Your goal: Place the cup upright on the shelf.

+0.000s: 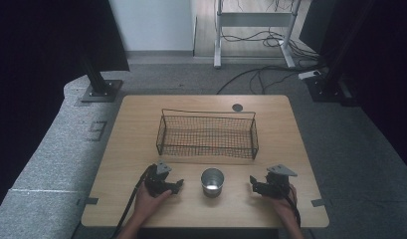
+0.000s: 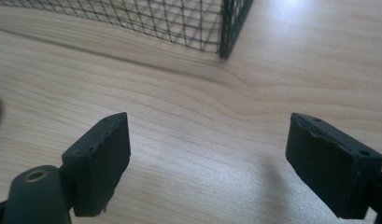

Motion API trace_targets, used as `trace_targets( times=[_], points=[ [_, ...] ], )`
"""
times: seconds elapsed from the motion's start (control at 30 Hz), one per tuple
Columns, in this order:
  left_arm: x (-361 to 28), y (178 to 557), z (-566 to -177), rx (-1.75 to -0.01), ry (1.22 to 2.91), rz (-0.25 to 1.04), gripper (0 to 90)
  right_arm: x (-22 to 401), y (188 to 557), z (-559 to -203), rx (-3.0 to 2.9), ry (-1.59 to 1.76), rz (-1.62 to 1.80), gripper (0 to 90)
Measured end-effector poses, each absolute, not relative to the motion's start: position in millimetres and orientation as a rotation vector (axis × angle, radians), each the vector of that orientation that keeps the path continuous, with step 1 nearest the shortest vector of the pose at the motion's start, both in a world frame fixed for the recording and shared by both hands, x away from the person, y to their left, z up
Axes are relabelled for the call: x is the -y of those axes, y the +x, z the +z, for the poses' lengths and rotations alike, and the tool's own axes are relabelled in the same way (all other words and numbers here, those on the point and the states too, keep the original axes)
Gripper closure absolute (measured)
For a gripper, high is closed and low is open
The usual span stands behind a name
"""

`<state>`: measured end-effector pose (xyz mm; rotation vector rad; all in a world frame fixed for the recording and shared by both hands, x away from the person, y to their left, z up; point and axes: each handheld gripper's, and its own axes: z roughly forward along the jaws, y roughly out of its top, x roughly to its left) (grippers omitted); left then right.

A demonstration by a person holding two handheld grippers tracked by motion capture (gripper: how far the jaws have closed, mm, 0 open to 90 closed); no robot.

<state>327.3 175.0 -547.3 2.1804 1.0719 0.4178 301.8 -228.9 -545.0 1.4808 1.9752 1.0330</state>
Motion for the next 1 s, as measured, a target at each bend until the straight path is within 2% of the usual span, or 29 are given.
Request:
trace_targets(
  times=[0.27, 1.0],
  points=[
    [-174.9, 327.2, -547.3, -1.071, 2.180, 0.418, 14.4, 221.1, 290.5, -528.8, -1.969, 1.404, 1.150, 17.2],
    [-174.9, 327.3, -547.3, -1.072, 2.180, 0.418, 14.4, 184.9, 264.7, -496.4, -2.043, 1.193, 1.353, 18.2]
  ],
)
